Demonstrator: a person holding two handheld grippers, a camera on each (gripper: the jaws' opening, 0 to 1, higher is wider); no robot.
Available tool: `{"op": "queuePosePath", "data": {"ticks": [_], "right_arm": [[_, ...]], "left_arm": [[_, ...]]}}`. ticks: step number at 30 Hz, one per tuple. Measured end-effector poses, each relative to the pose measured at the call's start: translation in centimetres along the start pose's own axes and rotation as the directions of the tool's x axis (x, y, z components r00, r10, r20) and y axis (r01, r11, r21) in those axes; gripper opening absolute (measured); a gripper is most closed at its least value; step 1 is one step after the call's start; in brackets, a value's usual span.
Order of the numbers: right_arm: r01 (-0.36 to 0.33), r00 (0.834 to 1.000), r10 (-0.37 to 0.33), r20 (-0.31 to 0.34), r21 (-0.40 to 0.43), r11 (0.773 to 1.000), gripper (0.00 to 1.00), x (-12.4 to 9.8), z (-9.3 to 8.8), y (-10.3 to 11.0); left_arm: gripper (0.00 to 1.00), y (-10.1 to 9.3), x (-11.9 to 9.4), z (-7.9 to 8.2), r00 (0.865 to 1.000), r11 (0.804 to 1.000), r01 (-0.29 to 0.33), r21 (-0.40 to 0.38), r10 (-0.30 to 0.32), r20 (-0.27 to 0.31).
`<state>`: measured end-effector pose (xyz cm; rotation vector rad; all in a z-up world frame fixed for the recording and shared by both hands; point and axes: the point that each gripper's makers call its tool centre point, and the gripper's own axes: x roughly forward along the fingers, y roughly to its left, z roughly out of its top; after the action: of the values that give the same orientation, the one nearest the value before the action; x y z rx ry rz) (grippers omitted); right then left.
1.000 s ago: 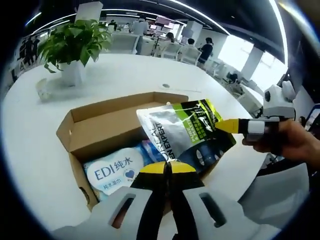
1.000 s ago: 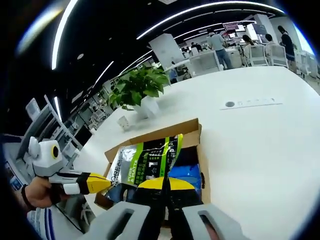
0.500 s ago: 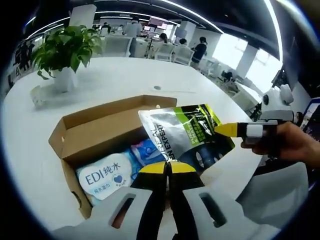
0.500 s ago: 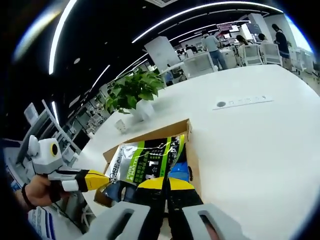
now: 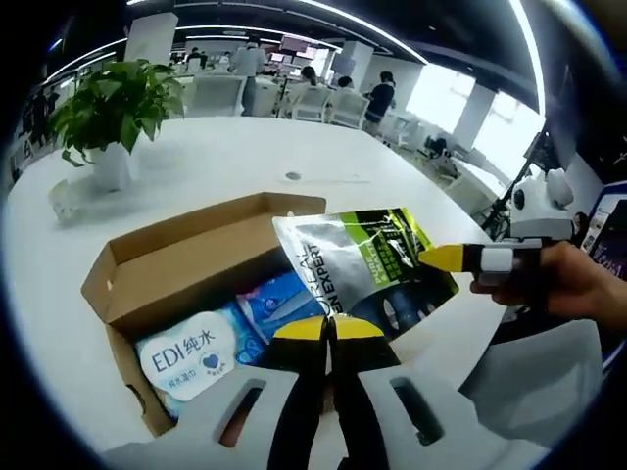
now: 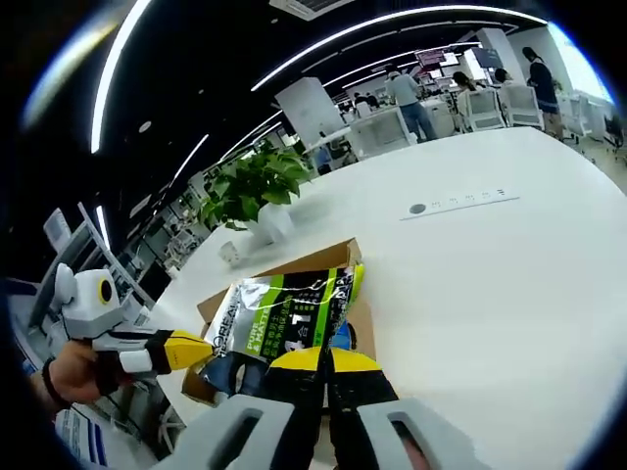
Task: Operate the shoe box by opening the lid, removing the specified soft item, and placing it in the target area until the item is outside and the box remains undamaged.
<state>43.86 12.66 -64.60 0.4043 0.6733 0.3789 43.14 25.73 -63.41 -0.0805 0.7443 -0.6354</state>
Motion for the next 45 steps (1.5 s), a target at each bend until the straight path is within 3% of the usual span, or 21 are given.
{"op": "queuePosePath", "data": {"ticks": [20,45], "right_arm": [[0.052,0.998,-0.053,0.018,0.04,0.998,0.0,-2.6,-0.5,-3.6],[0.068,0.997,-0.069,0.017,0.054,0.996,0.0,-4.2,-0.9,-5.1]], "left_arm": [[0.0,-3.6,2.1,0.5,0.998,0.997,0.063,0.052,-0.063,-0.018],[0.0,-5.8,3.1,0.3,0.996,0.993,0.087,0.085,-0.084,-0.037]]}}
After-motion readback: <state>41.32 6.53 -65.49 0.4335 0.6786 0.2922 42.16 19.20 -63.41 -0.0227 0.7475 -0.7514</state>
